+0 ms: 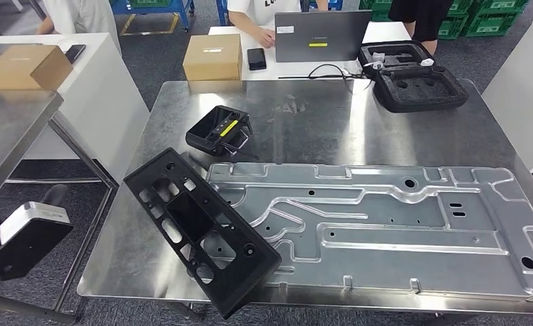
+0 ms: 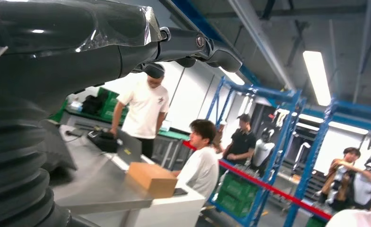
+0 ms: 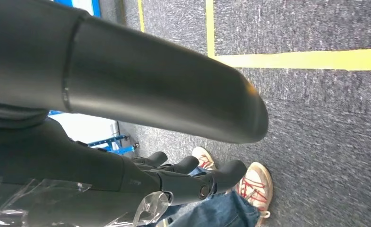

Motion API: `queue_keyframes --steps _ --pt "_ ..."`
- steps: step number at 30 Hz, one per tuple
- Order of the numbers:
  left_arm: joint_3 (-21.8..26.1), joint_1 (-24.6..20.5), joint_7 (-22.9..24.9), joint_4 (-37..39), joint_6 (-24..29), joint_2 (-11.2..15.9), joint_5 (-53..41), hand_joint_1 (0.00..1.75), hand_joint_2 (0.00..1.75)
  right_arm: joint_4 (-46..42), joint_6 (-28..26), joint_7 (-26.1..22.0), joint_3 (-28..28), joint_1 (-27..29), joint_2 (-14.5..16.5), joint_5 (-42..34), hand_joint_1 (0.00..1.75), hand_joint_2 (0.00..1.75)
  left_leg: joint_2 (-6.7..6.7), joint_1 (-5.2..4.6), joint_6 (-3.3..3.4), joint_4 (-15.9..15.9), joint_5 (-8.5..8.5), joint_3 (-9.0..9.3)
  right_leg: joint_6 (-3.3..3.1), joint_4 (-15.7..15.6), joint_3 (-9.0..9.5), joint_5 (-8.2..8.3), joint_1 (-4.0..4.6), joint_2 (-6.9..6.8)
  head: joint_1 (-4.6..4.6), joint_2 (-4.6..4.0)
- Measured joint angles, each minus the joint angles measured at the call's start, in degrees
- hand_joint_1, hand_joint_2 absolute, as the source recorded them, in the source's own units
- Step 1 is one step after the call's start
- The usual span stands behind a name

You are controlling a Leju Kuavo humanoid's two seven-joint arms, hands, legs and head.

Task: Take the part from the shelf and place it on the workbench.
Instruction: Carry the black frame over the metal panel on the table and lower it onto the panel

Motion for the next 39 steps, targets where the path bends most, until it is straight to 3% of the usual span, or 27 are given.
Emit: queue_keyframes --steps 1,2,3,5,7,10,12,15,16,17,18,20,22,26,28,30,31,32,33,36,37,39 --pt "0.7 0.7 0.0 -0.2 0.1 0.1 0.0 0.0 1.75 0.0 0.0 0.0 0.0 0.0 0.0 0.0 0.0 0.0 0.0 0.13 -0.16 2.5 -1.07 -0.6 0.04 0.0 -0.46 0.33 0.0 0.01 -0.01 0.0" --pt "1.3 1.3 0.0 -0.4 0.3 0.2 0.0 0.0 1.75 0.0 0.0 0.0 -0.1 0.0 0.0 0.0 0.0 0.0 0.0 0.21 -0.18 2.6 -1.02 -0.03 0.11 0.0 -0.87 0.64 0.0 0.02 -0.02 0.0" --pt "1.8 1.8 0.0 -0.6 0.4 0.3 0.0 0.0 1.75 0.0 0.0 0.0 -0.1 0.0 0.0 0.0 0.0 0.0 0.0 0.26 -0.11 0.1 0.06 1.82 0.21 0.0 -1.19 0.92 0.0 0.03 -0.02 0.0" --pt "3.0 2.3 0.0 -1.1 0.8 0.7 -0.1 0.0 1.75 0.0 0.0 0.0 -0.2 0.0 0.0 0.0 0.0 0.0 -0.04 0.18 0.35 -9.5 3.04 7.76 0.55 0.0 -1.6 1.44 0.03 0.07 -0.02 0.0" --pt "4.2 3.0 0.0 -1.6 1.2 1.1 -0.1 0.0 1.75 0.0 -0.1 0.0 -0.2 0.0 0.1 0.0 0.0 0.0 -0.09 -0.24 0.91 -15.9 4.69 11.27 1.1 0.0 -1.86 1.93 0.09 0.09 -0.02 0.0" --pt "5.7 4.3 0.0 -2.2 1.4 1.4 -0.2 0.0 1.75 0.0 -0.1 0.0 -0.3 0.0 0.0 0.0 0.0 0.0 -0.03 -0.58 1.8 -16.6 5.56 11.0 2.18 -0.1 -2.21 2.49 -0.02 0.1 -0.04 0.01" --pt "6.3 4.7 0.0 -2.6 1.4 1.5 -0.2 0.0 1.75 0.0 -0.1 -0.1 -0.3 0.1 0.0 0.0 0.0 0.0 0.11 -0.37 2.66 -17.0 6.56 10.38 2.63 2.2 -3.37 0.35 -0.02 0.12 0.06 0.01" --pt "6.8 5.4 0.0 -2.8 1.5 1.5 -0.2 0.0 1.75 0.0 -0.1 -0.2 -0.3 0.2 0.0 0.0 0.0 0.0 0.22 -0.42 3.34 -17.0 7.69 9.02 2.82 13.8 -7.54 -7.03 0.0 0.12 0.18 0.0" --pt "6.8 5.7 0.0 -2.8 1.6 1.5 -0.2 0.0 1.75 0.0 -0.1 -0.2 -0.3 0.2 0.0 0.0 0.0 0.0 0.22 -0.5 3.36 -17.0 8.01 8.56 2.88 16.9 -8.32 -8.4 0.01 0.12 0.2 0.0" --pt "6.9 6.0 0.0 -2.8 1.8 1.5 -0.3 0.0 1.75 0.0 -0.1 -0.2 -0.3 0.3 -0.1 0.0 0.0 0.0 0.22 -0.56 3.32 -16.9 8.31 8.13 2.9 17.9 -8.05 -8.69 0.02 0.12 0.2 0.0" --pt "7.0 6.2 0.0 -2.8 1.9 1.5 -0.3 0.0 1.75 0.0 -0.1 -0.2 -0.3 0.3 -0.1 0.0 0.0 0.0 0.21 -0.57 3.23 -16.7 8.53 7.78 2.87 16.2 -6.47 -7.84 0.02 0.11 0.19 0.0" --pt "7.3 6.4 0.0 -2.9 2.2 1.5 -0.4 0.0 1.75 0.0 -0.1 -0.2 -0.3 0.3 -0.1 0.0 0.0 0.0 0.21 -0.56 2.96 -16.3 8.82 7.23 2.7 7.4 -0.76 -4.83 0.0 0.08 0.18 0.01" --pt "7.6 6.6 0.0 -3.0 2.4 1.6 -0.4 0.0 1.75 0.0 -0.1 -0.2 -0.3 0.3 -0.2 0.0 0.0 0.0 0.24 -0.75 2.52 -15.6 9.01 6.56 2.23 0.7 2.87 -3.01 0.11 0.11 0.15 0.01" --pt "8.0 7.0 0.0 -3.2 2.9 1.8 -0.4 0.0 1.75 0.0 -0.1 -0.3 -0.3 0.3 -0.1 0.0 0.0 0.0 0.33 -0.62 1.26 -14.8 9.07 5.71 0.8 -0.2 2.55 -1.94 0.31 0.07 0.09 0.0" --pt "8.1 7.3 0.0 -3.2 3.3 1.9 -0.4 0.0 1.75 0.0 -0.1 -0.3 -0.4 0.3 -0.1 0.0 0.0 0.0 0.27 -0.28 0.54 -10.6 5.7 4.06 0.08 -0.3 1.88 -1.17 0.11 -0.1 0.01 0.0" --pt "8.2 7.7 0.0 -3.2 3.6 2.0 -0.4 0.0 1.75 0.0 -0.1 -0.3 -0.4 0.4 -0.1 0.0 0.0 0.0 0.26 0.04 -0.17 -2.5 0.69 1.25 -0.21 -0.3 0.92 -0.46 0.12 -0.15 -0.05 0.0" --pt "8.2 8.0 0.0 -3.2 3.7 2.0 -0.5 0.0 1.75 0.0 -0.1 -0.3 -0.4 0.4 -0.1 0.0 0.0 0.0 0.27 0.16 -0.39 0.9 -0.92 0.29 -0.21 -0.3 0.41 -0.11 0.14 -0.15 -0.05 0.0" --pt "8.2 8.3 0.0 -3.2 3.9 2.0 -0.5 0.0 1.75 0.0 -0.1 -0.3 -0.5 0.5 -0.1 0.0 0.0 0.0 0.27 0.22 -0.48 2.2 -1.44 0.31 -0.17 -0.3 -0.05 0.23 0.14 -0.14 -0.06 0.0" --pt "8.3 8.5 0.0 -3.2 4.1 2.0 -0.6 0.0 1.75 0.0 -0.1 -0.3 -0.5 0.5 -0.1 0.0 0.0 0.0 0.26 0.25 -0.44 1.1 -0.89 1.56 -0.11 -0.2 -0.44 0.55 0.15 -0.12 -0.06 0.0" --pt "8.7 8.7 0.0 -3.3 4.6 2.2 -0.7 0.0 1.75 0.0 -0.1 -0.3 -0.5 0.6 0.0 0.0 0.0 0.0 0.19 -0.01 0.41 -12.1 3.5 9.95 0.32 -0.3 -1.15 1.44 0.2 -0.02 -0.05 0.0" --pt "8.9 8.8 0.0 -3.3 4.6 2.3 -0.7 0.0 1.75 0.0 -0.1 -0.3 -0.6 0.6 0.1 0.0 0.0 0.0 0.14 -0.24 0.77 -15.4 4.4 11.73 0.58 -0.3 -1.31 1.71 0.21 -0.01 -0.07 0.0" --pt "9.2 9.0 0.0 -3.5 4.7 2.6 -0.8 0.0 1.75 0.0 -0.1 -0.3 -0.6 0.6 0.2 0.0 0.0 0.0 0.09 -0.71 1.35 -17.1 4.93 12.24 1.27 -0.4 -1.56 2.29 0.17 -0.01 -0.11 0.01"
